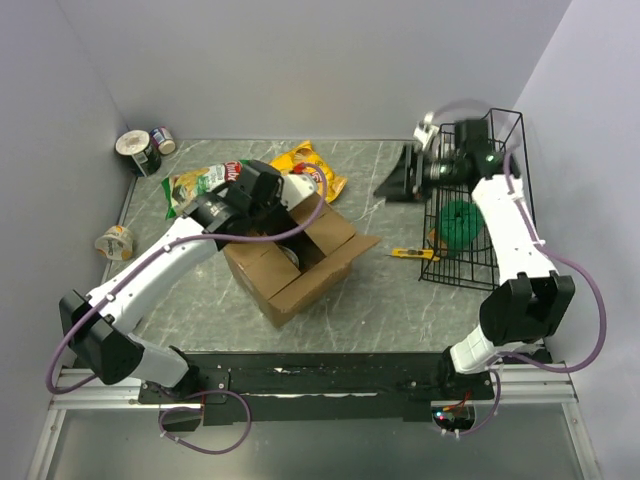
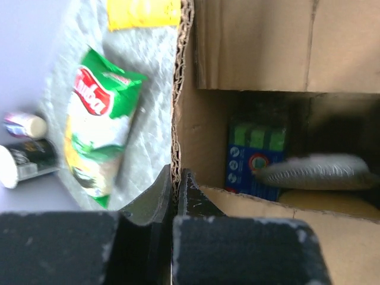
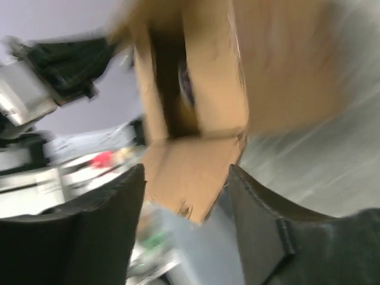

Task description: Unpack the express box

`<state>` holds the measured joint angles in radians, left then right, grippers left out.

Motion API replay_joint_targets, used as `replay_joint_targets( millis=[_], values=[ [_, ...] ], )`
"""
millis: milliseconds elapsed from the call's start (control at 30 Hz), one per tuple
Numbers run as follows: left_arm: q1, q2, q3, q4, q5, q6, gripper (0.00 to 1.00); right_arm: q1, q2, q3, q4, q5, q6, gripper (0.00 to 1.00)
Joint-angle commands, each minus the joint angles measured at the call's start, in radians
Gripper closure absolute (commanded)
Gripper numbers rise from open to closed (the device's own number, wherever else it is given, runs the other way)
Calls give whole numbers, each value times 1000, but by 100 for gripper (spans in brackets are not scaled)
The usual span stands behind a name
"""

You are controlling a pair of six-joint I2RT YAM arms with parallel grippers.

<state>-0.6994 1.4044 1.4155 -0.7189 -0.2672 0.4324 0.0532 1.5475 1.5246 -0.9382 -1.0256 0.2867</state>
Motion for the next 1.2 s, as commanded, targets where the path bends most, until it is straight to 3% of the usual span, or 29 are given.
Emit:
replay_joint_targets(
  millis=[0, 100, 233, 300, 400, 467, 567, 700, 833, 967, 1167],
  values=[
    [90, -12, 120, -63, 182, -116, 99, -1, 42, 331, -65, 282, -268, 30],
    [150, 2, 180, -68, 265, -214, 99, 62, 45, 457, -30, 312, -368, 33],
    [216, 19, 232, -73, 439, -325, 99, 252, -4, 398, 35, 373, -602, 47],
    [239, 22, 243, -60, 503, -357, 99, 395, -26, 314, 79, 429, -678, 57],
    [281, 22, 249, -56, 606, -409, 99, 515, -32, 205, 202, 551, -713, 75],
    [307, 21, 244, -53, 638, -426, 99, 554, -18, 180, 243, 619, -724, 88],
    [342, 11, 224, -44, 717, -492, 99, 593, 23, 154, 256, 665, -736, 98],
    [409, 5, 160, -10, 886, -578, 99, 620, 45, 56, 308, 667, -771, 100],
    [465, 8, 119, 29, 968, -623, 99, 681, 56, -27, 351, 699, -854, 100],
    [497, 18, 96, 62, 994, -635, 99, 717, 72, -37, 346, 656, -856, 100],
    [506, 41, 108, 65, 953, -618, 99, 720, 56, 92, 218, 486, -775, 100]
  ],
)
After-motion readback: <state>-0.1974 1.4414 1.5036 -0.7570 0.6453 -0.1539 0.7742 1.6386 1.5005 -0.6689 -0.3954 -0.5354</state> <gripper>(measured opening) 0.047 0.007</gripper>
